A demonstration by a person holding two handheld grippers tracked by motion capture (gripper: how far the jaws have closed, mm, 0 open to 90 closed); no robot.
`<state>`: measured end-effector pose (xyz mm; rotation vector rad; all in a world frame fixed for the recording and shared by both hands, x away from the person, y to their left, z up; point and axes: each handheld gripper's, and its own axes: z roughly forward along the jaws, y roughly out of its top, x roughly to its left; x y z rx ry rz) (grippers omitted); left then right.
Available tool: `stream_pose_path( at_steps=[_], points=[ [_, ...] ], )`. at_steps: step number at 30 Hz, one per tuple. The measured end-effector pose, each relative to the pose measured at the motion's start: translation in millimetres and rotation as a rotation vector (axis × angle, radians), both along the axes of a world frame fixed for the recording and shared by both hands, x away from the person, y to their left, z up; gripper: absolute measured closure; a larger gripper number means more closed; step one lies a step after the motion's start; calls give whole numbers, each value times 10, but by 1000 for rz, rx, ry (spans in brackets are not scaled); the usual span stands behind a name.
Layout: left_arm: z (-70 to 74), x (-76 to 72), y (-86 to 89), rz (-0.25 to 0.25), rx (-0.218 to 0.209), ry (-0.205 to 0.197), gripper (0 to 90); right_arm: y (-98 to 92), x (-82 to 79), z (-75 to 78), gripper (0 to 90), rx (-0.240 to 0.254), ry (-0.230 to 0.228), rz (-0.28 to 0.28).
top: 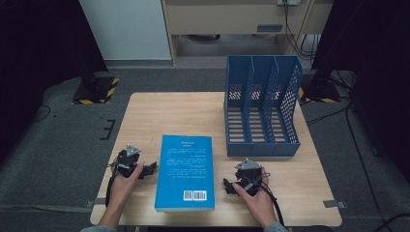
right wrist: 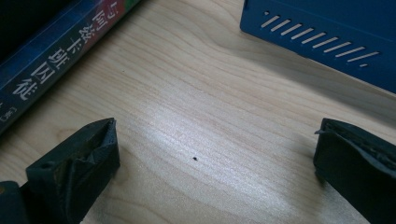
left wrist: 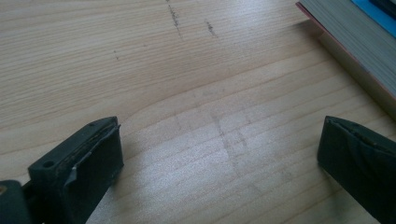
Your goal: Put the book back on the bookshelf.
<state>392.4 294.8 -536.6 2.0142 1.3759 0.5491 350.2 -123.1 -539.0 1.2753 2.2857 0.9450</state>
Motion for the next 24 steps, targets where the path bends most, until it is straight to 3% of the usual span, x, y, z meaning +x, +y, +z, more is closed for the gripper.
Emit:
stream_pose_path(
  at_steps=[12, 16, 24],
  points=[
    [0, 16, 0, -20, 13, 2, 0, -23, 13, 0, 12, 5, -2, 23],
    [55, -7, -13, -44, -40, 14, 32, -23, 13, -2, 11, 6, -3, 24],
    [227, -133, -68, -99, -50, -8, 42, -42, 6, 2, 17, 18, 2, 27]
  ],
)
